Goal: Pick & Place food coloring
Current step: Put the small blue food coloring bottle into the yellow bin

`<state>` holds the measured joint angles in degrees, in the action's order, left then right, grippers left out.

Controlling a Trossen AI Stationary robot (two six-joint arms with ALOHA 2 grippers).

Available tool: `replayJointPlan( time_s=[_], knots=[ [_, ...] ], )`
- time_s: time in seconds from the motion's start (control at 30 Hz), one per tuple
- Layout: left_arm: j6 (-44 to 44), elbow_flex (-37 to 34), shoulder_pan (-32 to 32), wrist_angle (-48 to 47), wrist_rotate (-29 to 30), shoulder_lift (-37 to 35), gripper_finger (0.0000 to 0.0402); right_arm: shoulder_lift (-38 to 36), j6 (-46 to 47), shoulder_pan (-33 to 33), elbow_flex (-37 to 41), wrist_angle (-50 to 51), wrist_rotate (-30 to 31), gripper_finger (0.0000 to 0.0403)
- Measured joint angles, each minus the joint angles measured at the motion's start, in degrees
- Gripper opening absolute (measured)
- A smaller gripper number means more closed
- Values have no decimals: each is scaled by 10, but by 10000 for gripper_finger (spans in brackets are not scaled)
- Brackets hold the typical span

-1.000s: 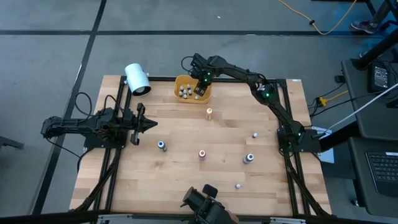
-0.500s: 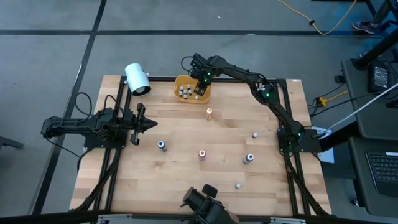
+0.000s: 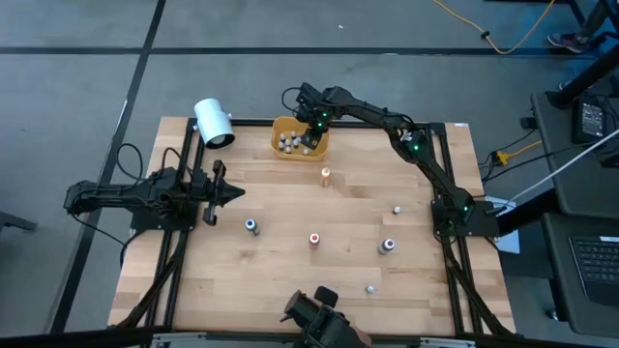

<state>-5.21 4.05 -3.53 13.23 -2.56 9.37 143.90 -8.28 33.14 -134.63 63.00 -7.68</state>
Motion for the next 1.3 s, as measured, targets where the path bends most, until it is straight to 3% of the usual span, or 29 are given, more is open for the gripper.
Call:
replayJointPlan(
  time_s=[0.27, 0.47, 0.63, 1.0, 1.1, 1.2, 1.3],
  knots=[
    [0, 0, 0, 0, 0, 0, 10, 0, -16, 0, 0, 18, 0, 101],
    [0, 0, 0, 0, 0, 0, 12, -16, -39, 0, 0, 93, 0, 101],
    [0, 0, 0, 0, 0, 0, 8, -54, -31, 0, 0, 129, 1, 101],
    [0, 0, 0, 0, 0, 0, 10, -164, -24, 2, -1, 100, 39, 101],
    [0, 0, 0, 25, 38, 0, 7, -183, -32, 5, 0, 91, 30, 101],
    [0, 0, 0, 52, 79, 0, 6, -213, -40, 7, 31, 65, 11, 101],
    [-26, 0, 0, 87, 97, 0, 8, -271, -37, 10, 121, -1, 0, 101]
  ],
)
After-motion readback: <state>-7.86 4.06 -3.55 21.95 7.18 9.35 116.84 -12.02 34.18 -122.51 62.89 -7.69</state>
